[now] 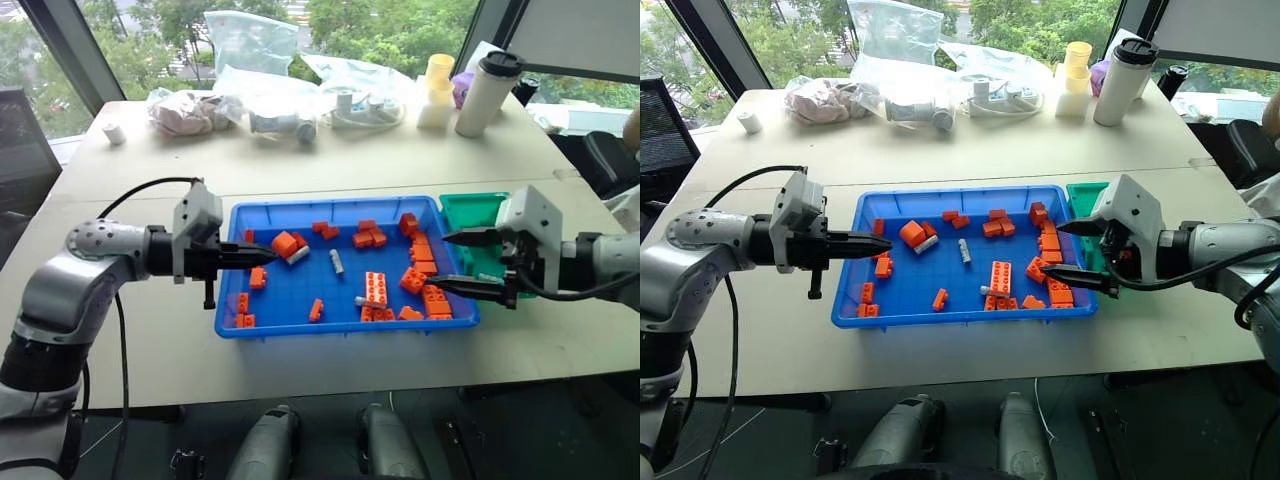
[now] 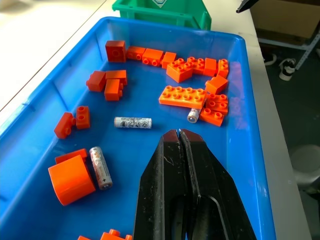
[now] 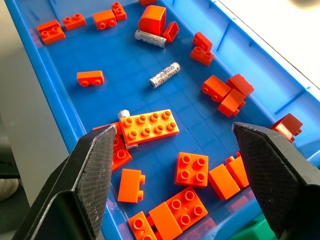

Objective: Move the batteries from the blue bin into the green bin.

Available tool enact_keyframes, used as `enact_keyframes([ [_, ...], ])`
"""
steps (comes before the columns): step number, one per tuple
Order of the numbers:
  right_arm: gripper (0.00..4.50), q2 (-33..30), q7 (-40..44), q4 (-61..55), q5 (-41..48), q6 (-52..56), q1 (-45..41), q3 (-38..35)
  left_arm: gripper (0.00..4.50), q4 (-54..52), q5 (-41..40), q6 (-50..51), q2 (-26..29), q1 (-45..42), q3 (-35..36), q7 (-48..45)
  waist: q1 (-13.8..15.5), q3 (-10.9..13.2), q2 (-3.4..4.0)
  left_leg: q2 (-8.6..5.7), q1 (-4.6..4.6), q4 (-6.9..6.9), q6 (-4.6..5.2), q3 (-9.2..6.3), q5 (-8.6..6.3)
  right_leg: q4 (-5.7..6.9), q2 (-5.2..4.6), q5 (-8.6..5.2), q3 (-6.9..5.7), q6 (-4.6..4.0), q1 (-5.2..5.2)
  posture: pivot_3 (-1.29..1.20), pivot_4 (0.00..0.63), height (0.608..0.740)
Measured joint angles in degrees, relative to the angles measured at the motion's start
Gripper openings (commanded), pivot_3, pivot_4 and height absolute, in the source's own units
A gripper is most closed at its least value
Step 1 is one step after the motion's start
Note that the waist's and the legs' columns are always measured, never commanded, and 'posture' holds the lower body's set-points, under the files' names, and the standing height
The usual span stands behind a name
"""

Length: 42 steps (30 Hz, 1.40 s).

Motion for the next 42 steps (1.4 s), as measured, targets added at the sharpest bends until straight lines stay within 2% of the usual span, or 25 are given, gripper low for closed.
enact_keyframes([
  [14, 3.85, 0.73, 0.14, 0.32, -1.05, -0.54, -4.39, 5.32, 0.00, -1.55, -0.99, 0.72, 0.14, 1.20, 0.29, 0.37, -0.02, 0.00, 0.00, 0.00, -0.01, 0.00, 0.00, 0.00, 0.00, 0.00, 0.00, 0.00, 0.00, 0.00, -0.03, 0.00, 0.150, 0.740],
  [27, 3.85, 6.48, -2.13, 1.93, -4.29, -0.49, -10.96, 12.99, 0.00, -2.07, -0.97, -0.04, 1.30, 3.04, 0.65, 0.97, -0.05, 0.01, 0.01, 0.00, -0.01, -0.01, 0.00, 0.00, 0.00, 0.00, 0.00, 0.00, 0.01, 0.00, -0.06, 0.00, 0.150, 0.740],
  [29, 3.85, 9.02, -3.88, 2.34, -6.10, -0.25, -12.97, 15.68, 0.00, -1.66, -0.90, -0.44, 1.53, 3.05, 0.86, 1.10, -0.12, 0.01, 0.01, 0.00, -0.01, -0.02, 0.00, 0.00, 0.00, 0.01, 0.00, 0.00, 0.02, 0.00, -0.07, 0.00, 0.150, 0.740],
  [33, 3.85, 20.60, -11.87, 5.80, -10.39, 3.01, -19.33, 22.80, 0.00, 1.01, -0.01, -1.58, 1.88, 1.75, 1.62, 1.64, -0.59, 0.01, 0.01, 0.01, -0.05, -0.05, -0.05, -0.02, 0.03, 0.09, 0.04, 0.01, 0.04, -0.02, -0.20, 0.00, 0.150, 0.740],
  [38, 3.85, 36.36, -20.06, 17.00, -16.99, 9.60, -28.82, 33.27, 0.00, 4.56, 1.49, -3.20, 2.29, -0.78, 2.48, 1.71, -1.48, 0.01, 0.01, 0.00, -0.10, -0.09, -0.29, -0.05, 0.17, 0.15, 0.08, 0.03, 0.05, -0.04, -0.32, 0.00, 0.150, 0.740],
  [42, 3.85, 43.53, -23.70, 25.53, -20.39, 13.58, -32.25, 37.51, 0.00, 6.56, 2.36, -4.11, 3.14, -1.51, 2.84, 1.72, -1.47, 0.00, 0.01, -0.07, -0.31, -0.05, -0.39, -0.07, 0.23, 0.15, 0.15, 0.03, 0.04, -0.03, -0.49, 0.00, 0.150, 0.740],
])
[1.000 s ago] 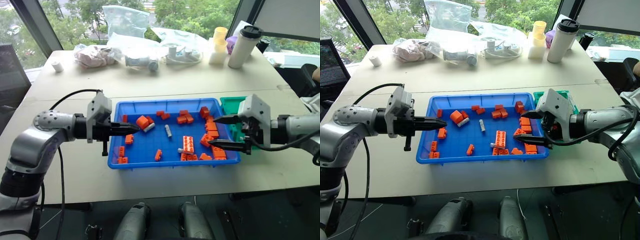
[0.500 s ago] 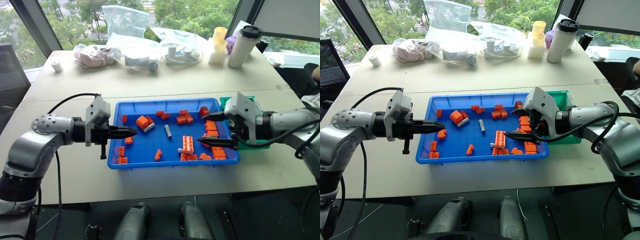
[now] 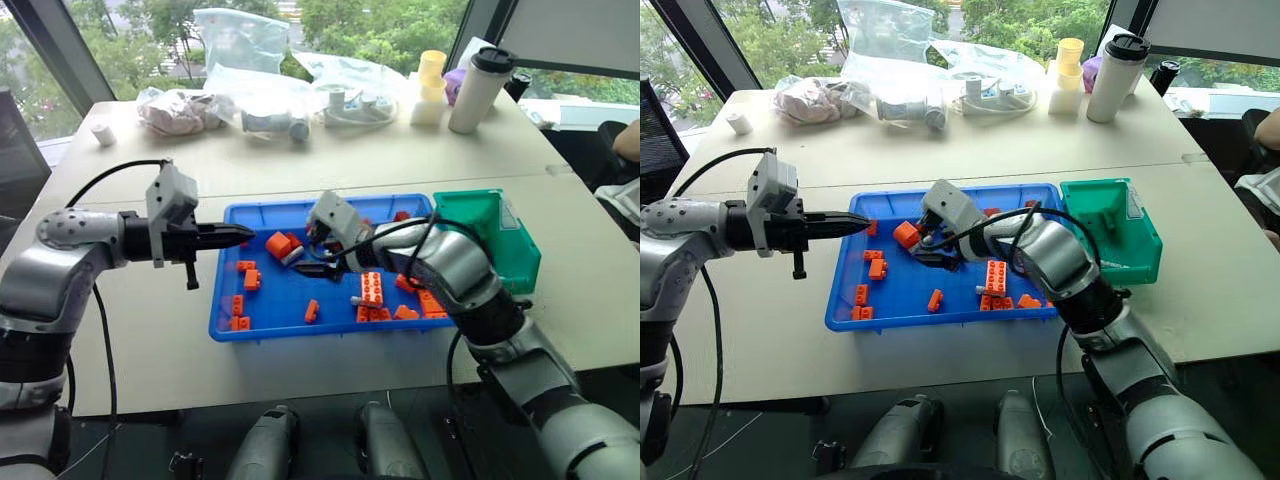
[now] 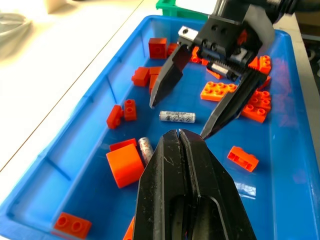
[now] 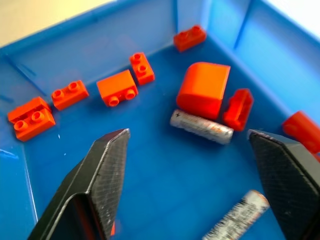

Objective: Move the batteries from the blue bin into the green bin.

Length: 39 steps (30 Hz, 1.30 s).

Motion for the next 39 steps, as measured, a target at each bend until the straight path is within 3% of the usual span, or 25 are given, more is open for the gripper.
enact_keyframes([
  [10, 3.85, 12.36, -7.43, 13.56, -5.91, 3.86, -3.93, -0.12, 0.00, -1.96, -0.30, 0.50, 0.66, 1.84, 1.00, 0.26, -0.46, -0.01, 0.01, 0.01, -0.13, -0.02, -0.10, 0.00, 0.05, 0.29, 0.07, 0.00, 0.07, 0.00, -0.32, 0.00, 0.150, 0.740],
  [21, 3.85, 20.00, -12.02, 19.69, -9.52, 2.31, -5.09, -3.31, 0.00, -4.22, -0.68, 1.54, 0.66, 3.00, 1.74, 1.54, -0.61, -0.03, 0.02, 0.01, -0.12, 0.00, -0.05, 0.01, 0.03, 0.82, 0.08, 0.00, 0.10, -0.02, -0.57, 0.00, 0.150, 0.740],
  [22, 3.61, 20.07, -12.02, 19.69, -9.92, 2.29, -5.09, -3.07, 0.00, -4.37, -0.72, 1.54, 0.66, 3.05, 1.74, 1.68, -0.62, -0.03, 0.02, 0.01, -0.11, 0.00, -0.05, 0.00, 0.03, 0.83, 0.09, 0.00, 0.09, -0.02, -0.57, 0.00, 0.150, 0.740],
  [24, 3.07, 20.13, -12.00, 19.68, -10.47, 2.30, -5.07, -2.74, 0.00, -4.47, -0.74, 1.54, 0.65, 3.21, 1.75, 1.99, -0.65, -0.03, 0.02, 0.01, -0.12, 0.00, -0.05, 0.01, 0.03, 0.83, 0.09, 0.00, 0.09, -0.02, -0.57, 0.00, 0.150, 0.740],
  [26, 2.18, 20.06, -11.80, 19.39, -10.94, 2.33, -4.89, -2.34, 0.00, -4.49, -0.75, 1.54, 0.62, 3.35, 1.74, 2.25, -0.73, -0.03, 0.02, 0.01, -0.12, 0.00, -0.05, 0.00, 0.03, 0.84, 0.09, -0.01, 0.09, -0.02, -0.58, 0.00, 0.150, 0.740],
  [34, 2.19, 17.81, -10.04, 15.87, -11.62, 3.37, -3.93, -0.82, 0.00, -4.55, -0.77, 1.46, 0.07, 3.24, 1.69, 2.57, -1.50, -0.03, 0.04, 0.01, -0.13, -0.02, -0.04, -0.06, 0.03, 0.88, 0.09, -0.01, 0.08, -0.02, -0.59, 0.00, 0.150, 0.740],
  [37, 2.19, 9.20, -8.20, 8.03, -11.11, 7.35, -3.98, -3.23, 0.00, -4.71, -0.79, 1.44, -0.53, 3.14, 1.62, 2.68, -0.97, -0.02, 0.05, -0.04, -0.49, 0.15, -0.06, -0.16, 0.04, 0.84, 0.07, -0.01, 0.00, -0.02, -0.78, 0.00, 0.150, 0.740],
  [39, 2.19, 1.83, -7.38, 1.05, -10.63, 11.08, -4.21, -8.98, 0.00, -4.74, -0.79, 1.44, -1.34, 2.85, 1.51, 2.70, -0.51, -0.02, 0.05, -0.06, -0.50, 0.15, -0.07, -0.12, 0.05, 0.81, 0.06, -0.01, 0.00, -0.02, -0.81, 0.00, 0.150, 0.740],
])
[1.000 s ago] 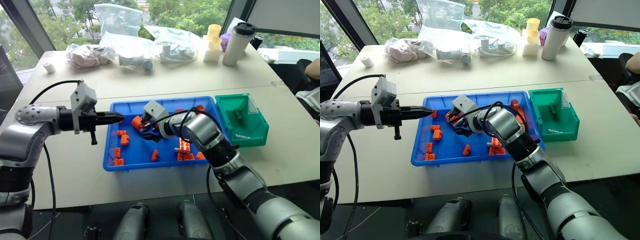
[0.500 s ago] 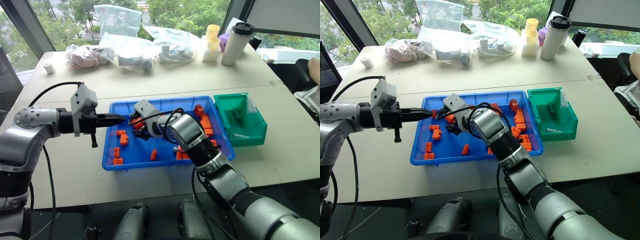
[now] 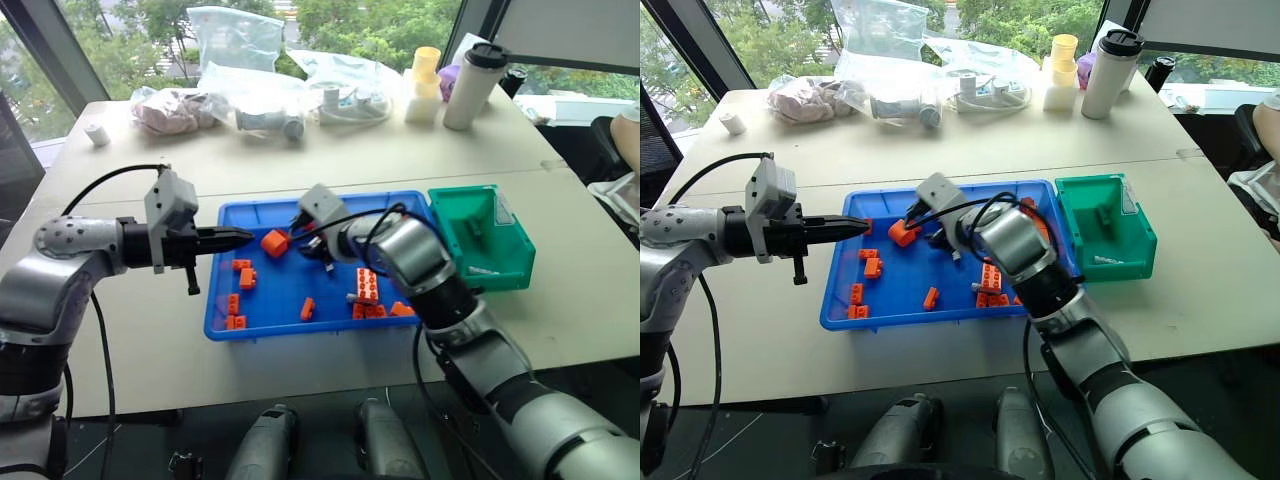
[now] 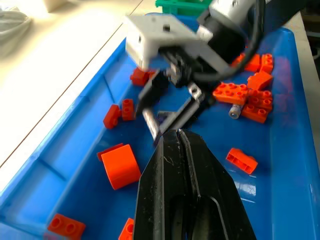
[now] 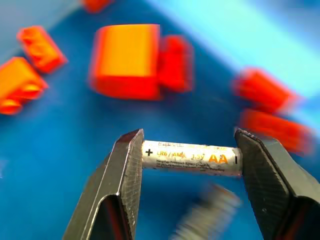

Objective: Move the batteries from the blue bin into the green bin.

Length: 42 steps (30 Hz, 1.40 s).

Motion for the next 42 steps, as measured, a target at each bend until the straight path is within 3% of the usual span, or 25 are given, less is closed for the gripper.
enact_keyframes([
  [7, 2.19, -23.75, 1.11, -11.78, 0.35, 6.94, 3.81, -17.22, 0.00, 1.39, 0.38, -0.67, -3.19, -2.43, -2.86, -0.73, 0.61, -0.01, -0.02, 0.03, 0.00, -0.05, 0.09, 0.07, -0.05, -0.13, -0.01, 0.00, -0.04, 0.00, 0.08, 0.00, 0.150, 0.740],
  [12, 2.19, -27.71, 1.46, -12.46, 0.97, 8.21, 12.72, -20.15, 0.00, 4.03, 1.49, -2.78, -4.84, -5.08, -4.85, -2.00, -0.06, 0.00, 0.03, 0.14, 0.10, -0.09, 0.11, 0.29, -0.04, -0.04, -0.02, 0.00, 0.15, 0.00, 0.05, 0.00, 0.150, 0.740],
  [17, 4.44, -27.35, 1.50, -13.34, 2.47, 7.55, 18.62, -22.20, 0.00, 6.24, 2.91, -4.21, -5.71, -6.18, -6.34, -2.82, 0.52, 0.00, 0.03, 0.08, 0.06, 0.01, 0.13, 0.29, -0.05, -0.05, -0.02, 0.00, 0.14, 0.00, 0.08, 0.00, 0.150, 0.740],
  [21, 4.44, -26.30, 1.99, -15.60, 4.31, 7.56, 17.92, -23.28, 0.00, 6.65, 3.09, -4.43, -5.73, -6.31, -6.40, -3.01, 0.51, 0.00, 0.03, 0.08, 0.06, 0.02, 0.14, 0.28, -0.06, -0.05, -0.03, 0.00, 0.13, 0.00, 0.08, 0.00, 0.150, 0.740],
  [26, 4.44, -20.89, 3.99, -20.19, 9.39, 7.73, 9.05, -22.01, 0.00, 6.60, 3.22, -4.70, -5.89, -6.31, -6.46, -2.97, 0.12, 0.00, 0.03, 0.15, 0.07, -0.01, 0.13, 0.23, -0.05, -0.05, 0.06, 0.00, 0.12, 0.00, 0.07, 0.00, 0.150, 0.740],
  [32, 4.44, -8.73, 4.24, -18.94, 14.21, 10.05, 6.74, -11.78, 0.00, 6.04, 3.24, -4.65, -6.03, -6.23, -6.45, -2.45, 0.66, -0.01, 0.00, 0.05, 0.01, 0.07, 0.12, 0.17, -0.05, -0.06, -0.05, 0.00, 0.08, 0.00, 0.08, 0.00, 0.150, 0.740],
  [38, 4.44, -4.61, 3.41, -11.95, 13.44, 6.11, 10.31, -1.19, 0.00, 4.96, 3.22, -4.38, -5.70, -4.54, -5.81, -1.07, 0.37, -0.02, -0.02, 0.02, 0.02, 0.07, 0.02, 0.17, 0.01, -0.02, -0.07, 0.00, 0.07, 0.00, 0.04, 0.00, 0.150, 0.740],
  [42, 4.44, -3.01, 2.62, -7.82, 11.88, 2.29, 10.39, 0.24, 0.00, 3.76, 2.96, -3.85, -5.47, -3.44, -4.72, -0.15, 0.25, -0.03, -0.03, 0.03, 0.02, 0.06, 0.00, 0.16, 0.02, -0.01, -0.04, 0.00, 0.07, 0.00, 0.04, 0.00, 0.150, 0.740],
])
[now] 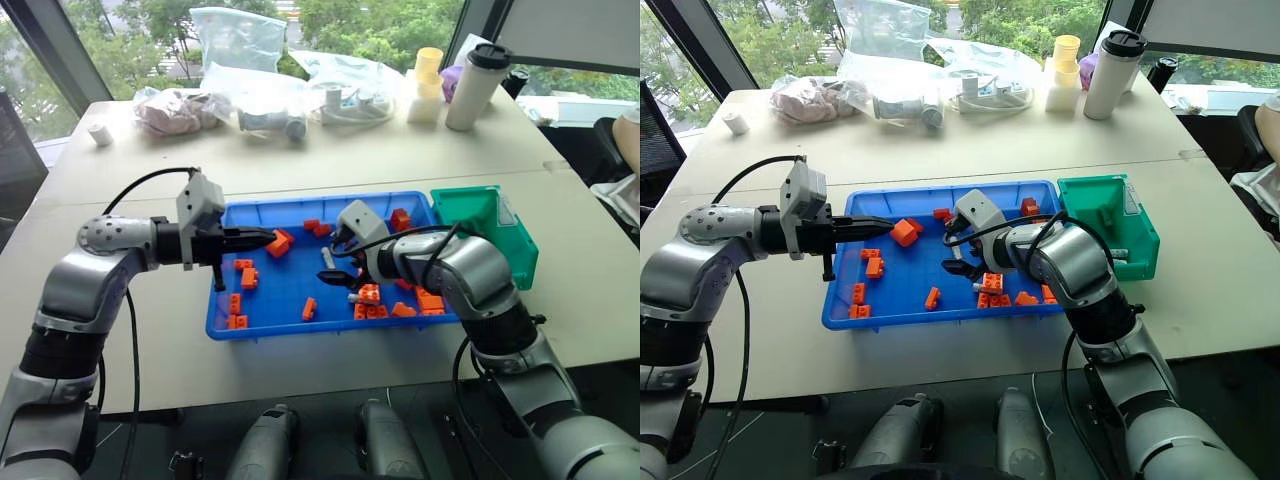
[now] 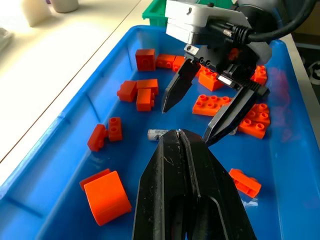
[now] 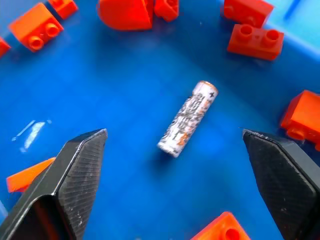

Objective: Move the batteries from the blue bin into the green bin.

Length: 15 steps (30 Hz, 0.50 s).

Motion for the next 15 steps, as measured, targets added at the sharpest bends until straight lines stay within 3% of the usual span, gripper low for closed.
enact_keyframes([
  [5, 4.44, 2.39, -1.29, 4.67, -2.25, -4.29, -0.26, 2.09, 0.00, -1.39, -0.45, 0.31, 0.28, 0.95, 0.83, 0.53, -0.07, 0.00, 0.00, 0.01, 0.02, -0.01, -0.10, 0.00, 0.06, 0.01, 0.03, 0.00, 0.01, 0.00, 0.00, 0.00, 0.150, 0.740],
  [6, 4.21, 2.51, -1.50, 5.12, -2.79, -5.03, -0.37, 2.47, 0.00, -1.51, -0.47, 0.34, 0.49, 1.14, 0.84, 0.57, -0.08, 0.00, 0.00, 0.01, 0.01, -0.01, -0.10, 0.00, 0.06, 0.01, 0.03, 0.00, 0.01, 0.00, 0.00, 0.00, 0.150, 0.740],
  [8, 3.56, 2.38, -1.66, 5.87, -4.26, -6.58, -0.71, 3.93, 0.00, -1.66, -0.50, 0.35, 0.66, 1.29, 0.91, 0.69, -0.07, 0.00, 0.00, 0.01, 0.02, -0.01, -0.10, 0.00, 0.06, 0.01, 0.03, 0.00, 0.01, 0.00, 0.00, 0.00, 0.150, 0.740],
  [15, 0.02, 0.64, -0.87, 4.96, -9.02, -11.09, -0.74, 9.93, 0.00, -1.66, -0.44, 0.10, 0.67, 1.32, 0.94, 1.23, -0.02, -0.01, -0.01, 0.01, 0.04, 0.01, -0.09, 0.00, 0.05, 0.03, 0.03, 0.00, 0.00, 0.00, 0.03, 0.00, 0.150, 0.740],
])
